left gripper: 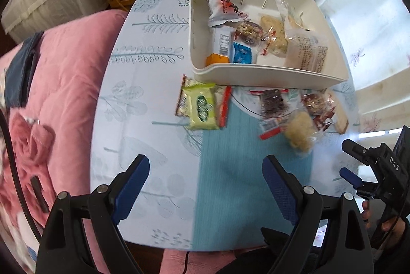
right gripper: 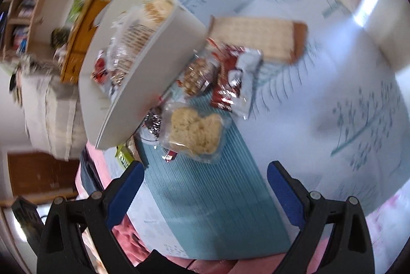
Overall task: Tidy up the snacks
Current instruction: 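Move both tools back toward the green packet and puffed rice cake bag, then grasp the green-yellow packet with the left gripper while the right grasps the rice cake bag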
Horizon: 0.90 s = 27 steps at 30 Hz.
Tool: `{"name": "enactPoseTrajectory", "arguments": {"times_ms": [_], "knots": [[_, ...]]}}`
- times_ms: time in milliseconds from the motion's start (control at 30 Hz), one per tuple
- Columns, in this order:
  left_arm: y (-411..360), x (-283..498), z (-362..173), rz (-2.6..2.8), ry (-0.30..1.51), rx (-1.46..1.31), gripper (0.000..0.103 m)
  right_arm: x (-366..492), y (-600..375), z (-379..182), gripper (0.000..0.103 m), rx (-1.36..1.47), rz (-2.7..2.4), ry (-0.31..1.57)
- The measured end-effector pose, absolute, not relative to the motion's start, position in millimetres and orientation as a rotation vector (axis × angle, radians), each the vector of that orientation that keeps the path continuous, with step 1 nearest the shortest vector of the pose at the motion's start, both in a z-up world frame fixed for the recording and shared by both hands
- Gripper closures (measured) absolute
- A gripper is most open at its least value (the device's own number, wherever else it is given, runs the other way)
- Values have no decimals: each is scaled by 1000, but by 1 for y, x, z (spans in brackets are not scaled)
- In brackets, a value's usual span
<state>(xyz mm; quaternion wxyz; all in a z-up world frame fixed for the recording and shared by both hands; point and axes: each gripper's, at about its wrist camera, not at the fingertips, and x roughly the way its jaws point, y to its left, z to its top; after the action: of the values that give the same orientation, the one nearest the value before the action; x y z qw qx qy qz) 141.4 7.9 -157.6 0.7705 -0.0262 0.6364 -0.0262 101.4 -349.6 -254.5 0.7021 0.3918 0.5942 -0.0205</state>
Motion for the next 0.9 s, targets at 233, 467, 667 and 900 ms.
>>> {"name": "enactPoseTrajectory", "arguments": {"times_ms": [233, 467, 667, 900], "knots": [[19, 167, -183, -102, 1351, -6, 14, 87, -330, -279, 6, 985, -183, 1298], [7, 192, -214, -147, 1369, 89, 14, 85, -309, -289, 6, 945, -314, 1218], [7, 212, -241, -104, 1422, 104, 16, 102, -298, -299, 6, 914, -373, 1202], [15, 223, -261, -81, 1484, 51, 25, 128, -286, -306, 7, 851, -413, 1239]]}}
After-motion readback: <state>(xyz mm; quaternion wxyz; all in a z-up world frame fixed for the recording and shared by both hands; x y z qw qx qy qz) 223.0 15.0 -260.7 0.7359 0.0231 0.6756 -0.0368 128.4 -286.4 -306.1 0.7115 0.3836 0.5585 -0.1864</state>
